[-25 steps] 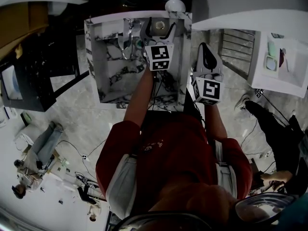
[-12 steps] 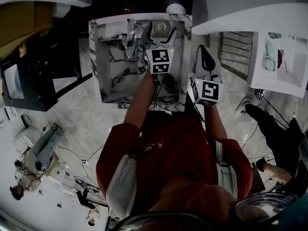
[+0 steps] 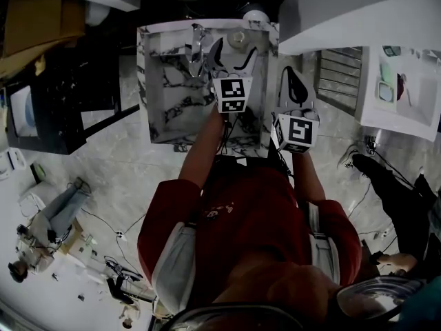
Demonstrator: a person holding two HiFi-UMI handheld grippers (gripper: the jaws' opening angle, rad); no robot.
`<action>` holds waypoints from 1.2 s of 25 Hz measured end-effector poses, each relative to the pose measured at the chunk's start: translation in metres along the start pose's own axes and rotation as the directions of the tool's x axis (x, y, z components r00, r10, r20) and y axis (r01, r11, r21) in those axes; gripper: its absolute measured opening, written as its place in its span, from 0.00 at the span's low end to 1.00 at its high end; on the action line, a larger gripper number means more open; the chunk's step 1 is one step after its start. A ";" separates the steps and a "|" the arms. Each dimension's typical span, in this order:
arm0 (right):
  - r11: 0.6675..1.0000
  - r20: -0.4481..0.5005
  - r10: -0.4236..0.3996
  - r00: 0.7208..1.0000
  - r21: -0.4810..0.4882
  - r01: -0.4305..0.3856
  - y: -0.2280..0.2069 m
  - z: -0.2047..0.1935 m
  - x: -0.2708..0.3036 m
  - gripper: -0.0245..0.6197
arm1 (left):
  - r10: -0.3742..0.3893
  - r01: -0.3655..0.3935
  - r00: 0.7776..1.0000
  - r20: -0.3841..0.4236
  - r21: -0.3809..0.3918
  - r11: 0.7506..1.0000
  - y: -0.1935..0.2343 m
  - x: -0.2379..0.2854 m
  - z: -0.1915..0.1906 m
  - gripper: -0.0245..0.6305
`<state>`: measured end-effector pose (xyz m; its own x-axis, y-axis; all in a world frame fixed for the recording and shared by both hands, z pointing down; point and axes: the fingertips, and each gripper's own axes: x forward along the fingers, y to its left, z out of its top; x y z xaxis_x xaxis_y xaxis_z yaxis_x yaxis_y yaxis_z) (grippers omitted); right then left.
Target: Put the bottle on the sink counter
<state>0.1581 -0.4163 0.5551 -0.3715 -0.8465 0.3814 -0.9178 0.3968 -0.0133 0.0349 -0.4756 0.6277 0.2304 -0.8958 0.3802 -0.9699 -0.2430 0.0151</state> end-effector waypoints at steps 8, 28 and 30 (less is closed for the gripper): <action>1.000 0.040 -0.012 0.999 -0.004 0.012 0.013 0.018 -0.017 0.04 | -0.038 0.037 0.999 0.040 0.024 0.999 -0.010 -0.039 0.019 0.62; 0.999 0.191 -0.029 0.981 -0.020 0.033 0.077 0.056 -0.076 0.04 | -0.086 0.079 0.984 0.157 0.051 0.996 0.001 -0.158 0.065 0.60; 0.999 0.202 -0.028 0.979 -0.022 0.033 0.086 0.060 -0.081 0.04 | -0.084 0.076 0.982 0.170 0.054 0.996 0.007 -0.170 0.069 0.60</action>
<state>0.1009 -0.3352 0.4672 -0.3666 -0.9114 0.1868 -0.9262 0.3766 0.0201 -0.0060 -0.3507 0.4994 0.3212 -0.9222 0.2152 -0.9439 -0.3302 -0.0061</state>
